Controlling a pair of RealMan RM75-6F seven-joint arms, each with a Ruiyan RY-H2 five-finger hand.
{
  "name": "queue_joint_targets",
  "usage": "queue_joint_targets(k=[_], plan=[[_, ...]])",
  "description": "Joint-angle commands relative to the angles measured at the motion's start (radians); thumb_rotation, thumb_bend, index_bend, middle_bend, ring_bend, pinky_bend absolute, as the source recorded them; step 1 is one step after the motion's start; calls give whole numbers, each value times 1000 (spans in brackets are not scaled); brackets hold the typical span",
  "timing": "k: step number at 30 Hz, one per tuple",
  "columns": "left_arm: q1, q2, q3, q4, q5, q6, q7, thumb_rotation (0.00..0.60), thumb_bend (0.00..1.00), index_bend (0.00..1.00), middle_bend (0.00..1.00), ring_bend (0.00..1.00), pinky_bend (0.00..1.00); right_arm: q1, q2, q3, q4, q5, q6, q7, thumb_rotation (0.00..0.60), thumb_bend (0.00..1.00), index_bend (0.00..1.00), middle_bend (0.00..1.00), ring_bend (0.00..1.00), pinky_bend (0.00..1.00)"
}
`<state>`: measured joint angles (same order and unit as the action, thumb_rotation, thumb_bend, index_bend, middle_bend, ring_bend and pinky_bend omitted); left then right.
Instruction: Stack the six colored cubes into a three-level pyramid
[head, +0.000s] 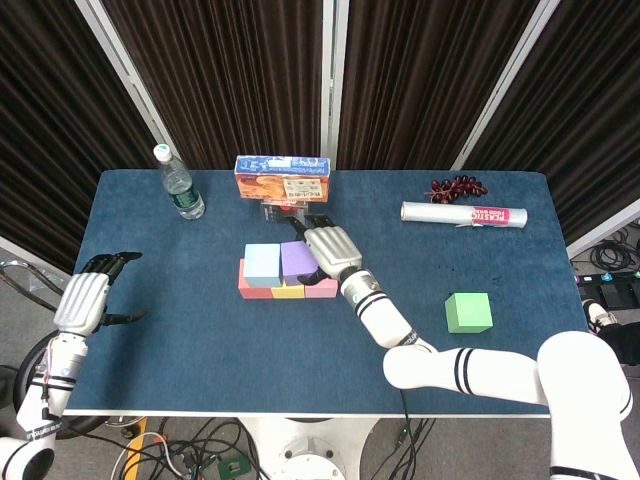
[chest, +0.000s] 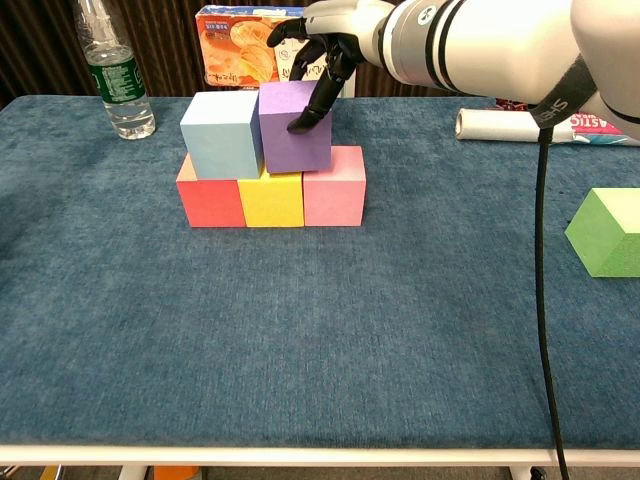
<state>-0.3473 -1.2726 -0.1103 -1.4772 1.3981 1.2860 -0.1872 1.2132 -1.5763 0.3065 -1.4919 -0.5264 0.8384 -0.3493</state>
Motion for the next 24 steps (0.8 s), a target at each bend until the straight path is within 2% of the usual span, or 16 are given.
queue_joint_targets(k=[1,24], plan=[[0,-1,0,2,1,-2,-2,600,84,186,216,211,164,3,-5,0,-1,7,10,-10,600,179,0,356,31,0],[3,-4,-6,18,4,-10,-27,600,84,187,216,211,164,8,-28,9,-4,44,37,-48,600,171,0,348,30,0]])
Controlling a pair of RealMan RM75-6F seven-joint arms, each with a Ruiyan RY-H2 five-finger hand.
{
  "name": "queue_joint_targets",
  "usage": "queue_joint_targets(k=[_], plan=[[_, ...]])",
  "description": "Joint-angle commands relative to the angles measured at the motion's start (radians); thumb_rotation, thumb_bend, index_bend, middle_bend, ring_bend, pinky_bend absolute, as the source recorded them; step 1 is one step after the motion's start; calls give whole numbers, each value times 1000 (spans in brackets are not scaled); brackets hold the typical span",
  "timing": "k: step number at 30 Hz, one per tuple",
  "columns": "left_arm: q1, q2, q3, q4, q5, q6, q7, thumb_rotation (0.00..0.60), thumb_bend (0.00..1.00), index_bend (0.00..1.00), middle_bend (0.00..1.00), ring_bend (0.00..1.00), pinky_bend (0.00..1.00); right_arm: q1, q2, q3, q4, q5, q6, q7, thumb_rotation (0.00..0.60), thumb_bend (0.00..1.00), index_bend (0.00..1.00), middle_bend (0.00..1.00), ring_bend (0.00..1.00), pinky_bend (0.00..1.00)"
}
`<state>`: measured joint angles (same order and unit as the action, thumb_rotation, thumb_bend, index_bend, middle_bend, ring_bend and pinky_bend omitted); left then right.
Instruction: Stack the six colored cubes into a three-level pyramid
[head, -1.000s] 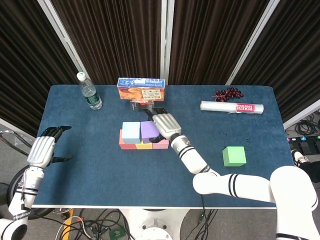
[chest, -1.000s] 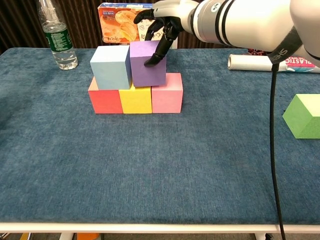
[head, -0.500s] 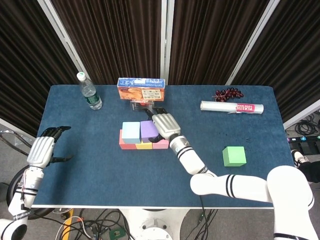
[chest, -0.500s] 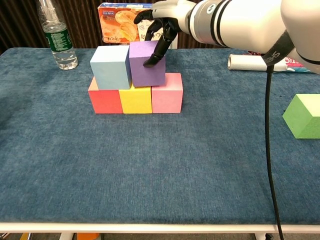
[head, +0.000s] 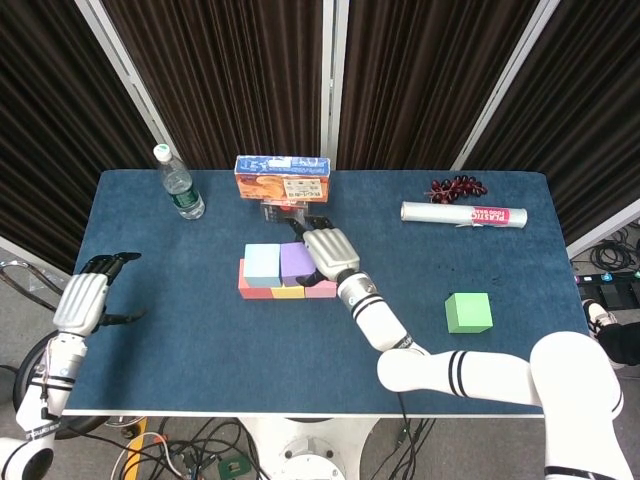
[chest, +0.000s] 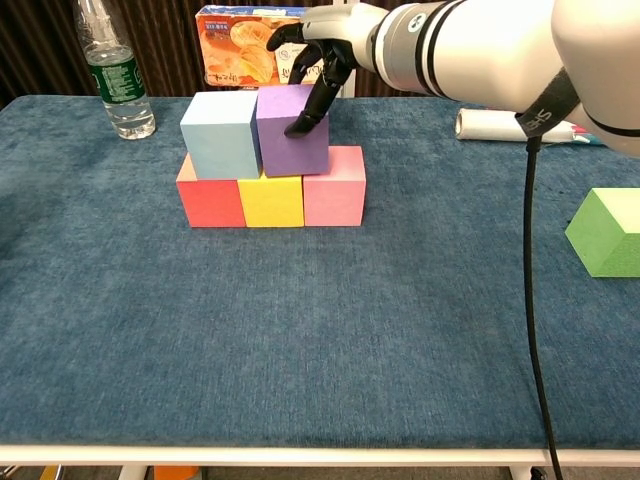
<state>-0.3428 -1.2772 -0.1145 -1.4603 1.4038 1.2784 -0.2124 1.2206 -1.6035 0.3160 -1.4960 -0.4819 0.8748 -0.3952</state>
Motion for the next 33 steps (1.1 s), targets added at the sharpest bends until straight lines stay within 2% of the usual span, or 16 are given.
queue_joint_targets(k=[1,33], plan=[[-2,1,-3,2,-2,-5,-2,600,84,187,216,211,164,1,-3,1,1,-1,2,-3,600,171,0,347,31,0],[5,-5,0,14,8,-2,-16,600,84,186,216,211,164,0,-25,14,-21,44,60,-61,600,164,0,332,16,0]])
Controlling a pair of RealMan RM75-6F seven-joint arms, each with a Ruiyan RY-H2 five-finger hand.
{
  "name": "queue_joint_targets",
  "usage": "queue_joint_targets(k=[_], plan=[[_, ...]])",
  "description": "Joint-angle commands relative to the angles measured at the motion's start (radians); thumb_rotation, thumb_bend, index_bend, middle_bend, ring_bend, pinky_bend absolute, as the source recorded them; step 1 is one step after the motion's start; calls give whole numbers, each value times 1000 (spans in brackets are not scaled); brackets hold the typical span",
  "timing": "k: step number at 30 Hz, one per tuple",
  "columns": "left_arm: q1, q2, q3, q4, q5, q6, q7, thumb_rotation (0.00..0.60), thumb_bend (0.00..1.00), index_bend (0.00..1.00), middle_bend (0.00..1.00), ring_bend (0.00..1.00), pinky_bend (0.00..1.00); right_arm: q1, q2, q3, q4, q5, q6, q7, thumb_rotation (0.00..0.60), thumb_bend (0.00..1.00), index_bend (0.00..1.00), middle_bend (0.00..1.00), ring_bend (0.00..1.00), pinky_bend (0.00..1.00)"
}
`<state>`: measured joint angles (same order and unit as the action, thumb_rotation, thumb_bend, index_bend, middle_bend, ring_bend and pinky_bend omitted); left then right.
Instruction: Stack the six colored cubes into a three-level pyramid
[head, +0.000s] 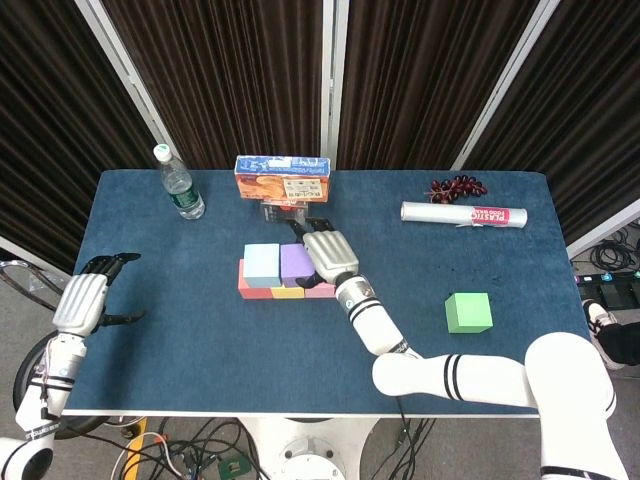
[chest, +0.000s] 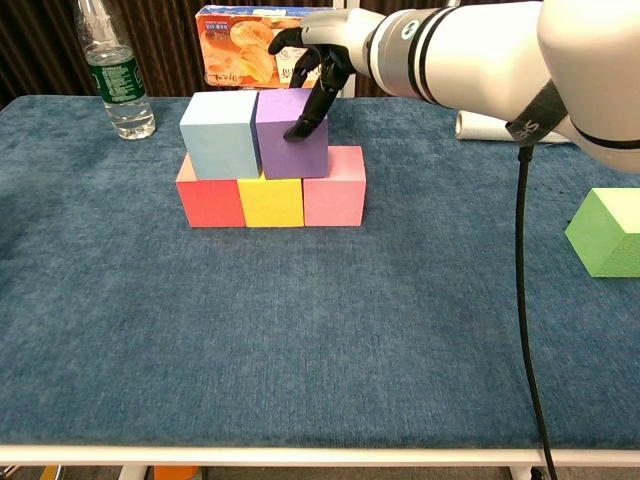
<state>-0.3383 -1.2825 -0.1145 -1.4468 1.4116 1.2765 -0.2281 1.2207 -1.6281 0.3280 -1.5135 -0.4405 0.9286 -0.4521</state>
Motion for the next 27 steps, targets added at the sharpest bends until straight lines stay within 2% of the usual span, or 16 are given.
queue_joint_targets(k=[1,27], plan=[[0,0,0,1,0,0,-1,600,84,186,216,211,164,-1,-1,3,-5,4,10,-6,600,163,0,332,16,0],[3,-5,3,22,7,-1,-31,600,84,186,216,211,164,-8,-24,20,-19,26,55,-52,600,162,0,328,15,0]])
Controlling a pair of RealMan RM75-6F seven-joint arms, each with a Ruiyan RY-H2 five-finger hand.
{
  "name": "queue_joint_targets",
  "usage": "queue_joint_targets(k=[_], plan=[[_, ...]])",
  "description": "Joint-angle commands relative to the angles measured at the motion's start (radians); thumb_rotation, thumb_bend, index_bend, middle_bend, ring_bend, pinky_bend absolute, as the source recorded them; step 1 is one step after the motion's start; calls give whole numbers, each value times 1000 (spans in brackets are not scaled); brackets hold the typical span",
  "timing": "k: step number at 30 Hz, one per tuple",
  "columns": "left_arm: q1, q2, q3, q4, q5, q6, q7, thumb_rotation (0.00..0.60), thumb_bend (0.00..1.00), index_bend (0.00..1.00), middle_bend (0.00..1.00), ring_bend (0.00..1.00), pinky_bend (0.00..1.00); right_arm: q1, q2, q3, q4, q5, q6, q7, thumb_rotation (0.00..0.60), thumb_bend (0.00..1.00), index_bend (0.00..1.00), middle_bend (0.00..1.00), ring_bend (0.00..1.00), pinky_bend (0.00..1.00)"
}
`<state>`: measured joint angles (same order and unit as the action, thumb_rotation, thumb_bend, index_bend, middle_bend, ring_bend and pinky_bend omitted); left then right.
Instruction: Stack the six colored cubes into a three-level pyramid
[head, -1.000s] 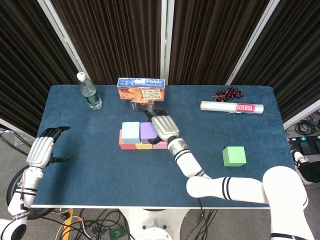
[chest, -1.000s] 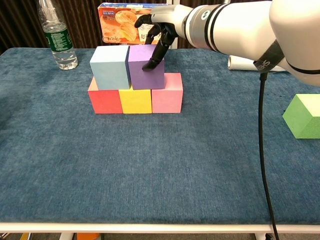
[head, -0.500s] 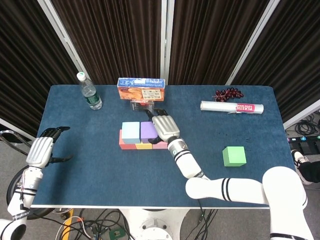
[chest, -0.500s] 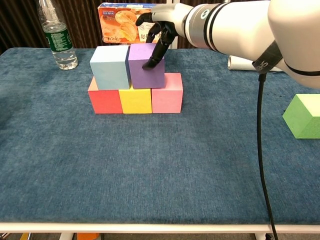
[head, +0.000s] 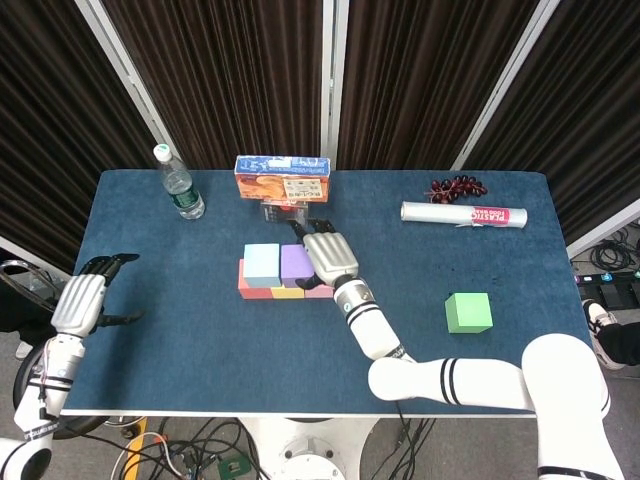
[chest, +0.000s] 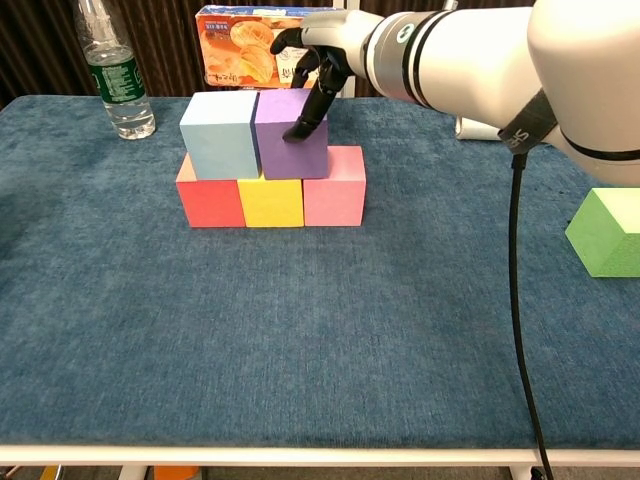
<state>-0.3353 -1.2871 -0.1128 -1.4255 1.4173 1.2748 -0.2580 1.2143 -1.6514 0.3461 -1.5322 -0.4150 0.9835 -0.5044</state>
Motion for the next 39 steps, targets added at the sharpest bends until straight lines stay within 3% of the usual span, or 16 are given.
queue_joint_targets(k=[1,10,22,27,35,39], plan=[[1,-1,1,2,2,0,-2,600,84,186,216,212,164,-3,-1,4,0,0,0,2,600,162,0,328,16,0],[1,-4,1,9,6,3,-11,600,84,186,216,212,164,-4,-13,5,9,-1,-2,-8,600,160,0,305,4,0],[-2,-2,2,12,17,6,-11,600,84,187,211,211,164,-20,12,7,-41,-14,11,-15,600,148,0,116,0,0],[-24,26,5,-16,48,-16,-49,600,84,187,211,211,164,-57,81,19,-136,-50,31,11,600,148,0,88,0,0],[-110,65,-4,-42,121,-84,-157,600,74,186,212,211,164,-169,262,31,-313,-139,27,116,600,147,0,121,0,0],[-157,55,5,-30,165,-116,-178,600,73,187,267,212,164,-222,337,30,-359,-175,6,182,600,147,0,142,0,0]])
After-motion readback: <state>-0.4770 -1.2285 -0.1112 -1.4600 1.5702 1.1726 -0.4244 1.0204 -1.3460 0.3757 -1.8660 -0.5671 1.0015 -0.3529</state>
